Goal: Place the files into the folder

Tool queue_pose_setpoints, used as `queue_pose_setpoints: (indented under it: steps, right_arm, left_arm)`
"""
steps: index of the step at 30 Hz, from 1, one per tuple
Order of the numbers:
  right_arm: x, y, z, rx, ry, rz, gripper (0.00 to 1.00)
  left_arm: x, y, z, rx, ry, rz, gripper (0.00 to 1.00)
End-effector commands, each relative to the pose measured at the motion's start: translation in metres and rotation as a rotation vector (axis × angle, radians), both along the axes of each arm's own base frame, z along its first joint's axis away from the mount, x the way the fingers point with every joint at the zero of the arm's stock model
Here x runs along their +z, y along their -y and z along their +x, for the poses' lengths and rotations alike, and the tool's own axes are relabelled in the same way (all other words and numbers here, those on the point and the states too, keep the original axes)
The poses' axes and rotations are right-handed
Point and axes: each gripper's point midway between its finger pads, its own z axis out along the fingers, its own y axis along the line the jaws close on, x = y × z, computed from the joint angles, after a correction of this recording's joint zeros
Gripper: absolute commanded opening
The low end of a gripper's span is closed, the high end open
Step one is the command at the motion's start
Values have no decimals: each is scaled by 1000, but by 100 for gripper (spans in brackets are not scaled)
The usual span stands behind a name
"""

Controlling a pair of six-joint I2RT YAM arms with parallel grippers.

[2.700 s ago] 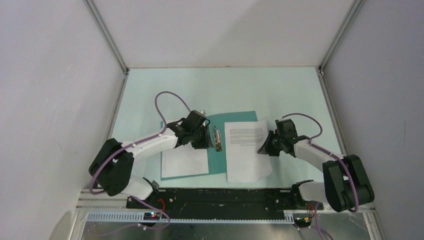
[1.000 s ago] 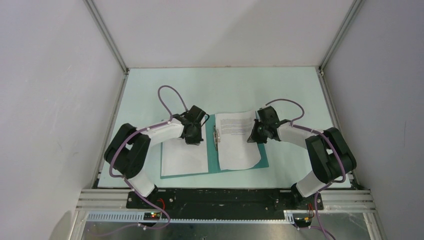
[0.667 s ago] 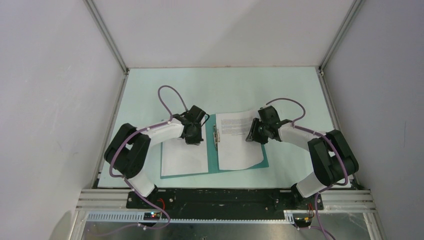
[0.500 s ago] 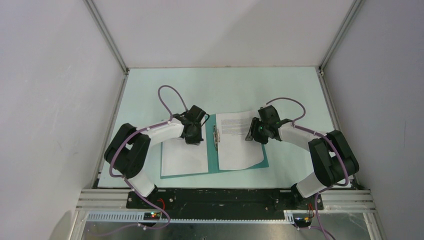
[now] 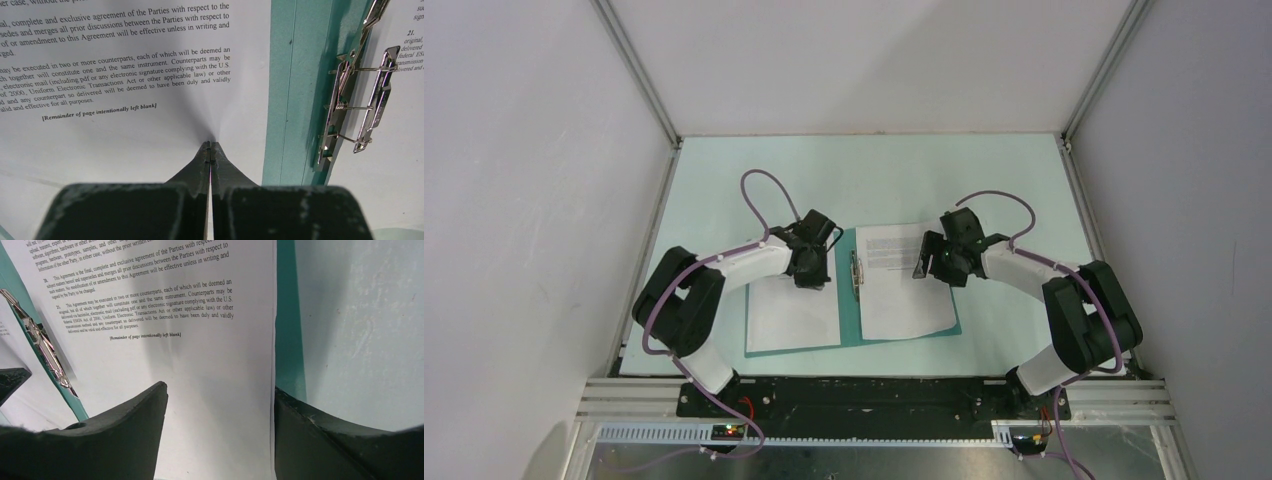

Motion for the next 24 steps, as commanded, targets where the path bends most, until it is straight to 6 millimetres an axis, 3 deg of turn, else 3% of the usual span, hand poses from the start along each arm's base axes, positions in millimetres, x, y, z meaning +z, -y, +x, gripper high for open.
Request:
queue_pose_setpoints:
  steps: [1,9,18,24]
  right_arm:
    - [8,1,14,16,41,-13,73]
    - [0,13,24,3,36,-17,80]
    - [-1,8,39,10,46,10,81]
    - [-7,3,35,21,27,-6,81]
  left_arm:
    - [13,7,11,-25,41,-15,0]
    - [15,8,12,-33,41,-15,0]
    - [15,10,14,-46,38,-11,0]
    - [15,10,15,-48,34,-11,0]
